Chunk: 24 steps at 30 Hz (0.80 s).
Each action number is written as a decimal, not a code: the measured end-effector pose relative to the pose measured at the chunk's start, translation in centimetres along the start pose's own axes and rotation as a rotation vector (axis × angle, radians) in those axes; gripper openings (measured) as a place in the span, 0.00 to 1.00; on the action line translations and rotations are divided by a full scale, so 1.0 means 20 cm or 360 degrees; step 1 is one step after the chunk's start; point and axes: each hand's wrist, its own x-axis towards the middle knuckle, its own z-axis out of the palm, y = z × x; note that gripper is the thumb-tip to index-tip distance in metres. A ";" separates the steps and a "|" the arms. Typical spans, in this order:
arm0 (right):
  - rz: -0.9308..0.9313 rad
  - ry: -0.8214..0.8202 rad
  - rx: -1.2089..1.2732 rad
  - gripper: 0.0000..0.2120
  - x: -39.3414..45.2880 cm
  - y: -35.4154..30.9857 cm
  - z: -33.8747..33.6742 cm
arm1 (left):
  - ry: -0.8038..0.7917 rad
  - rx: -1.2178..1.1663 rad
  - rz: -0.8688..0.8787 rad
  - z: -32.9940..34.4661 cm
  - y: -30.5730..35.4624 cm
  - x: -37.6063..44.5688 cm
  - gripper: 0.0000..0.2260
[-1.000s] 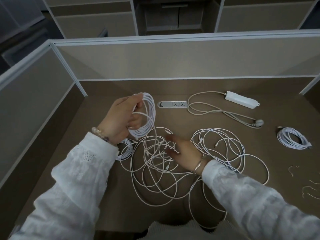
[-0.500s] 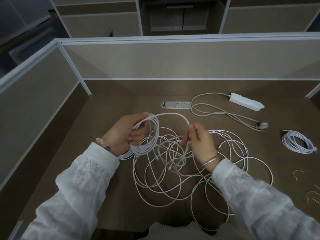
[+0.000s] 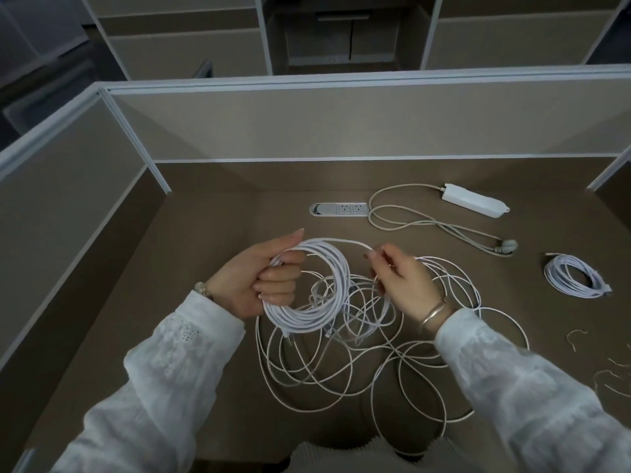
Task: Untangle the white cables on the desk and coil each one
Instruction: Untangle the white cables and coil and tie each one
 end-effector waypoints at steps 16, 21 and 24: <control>-0.0404 -0.0372 -0.0631 0.34 -0.03 -0.14 0.12 | 0.0786 0.0505 0.0067 0.16 -0.19 0.11 0.26; -0.0345 -0.0347 -0.0282 0.32 -0.04 -0.14 0.13 | 0.0555 0.0304 0.0056 0.14 -0.20 0.10 0.25; -0.0262 -0.0307 -0.0136 0.22 -0.03 -0.15 0.13 | 0.0098 0.0077 0.0121 0.09 -0.20 0.06 0.21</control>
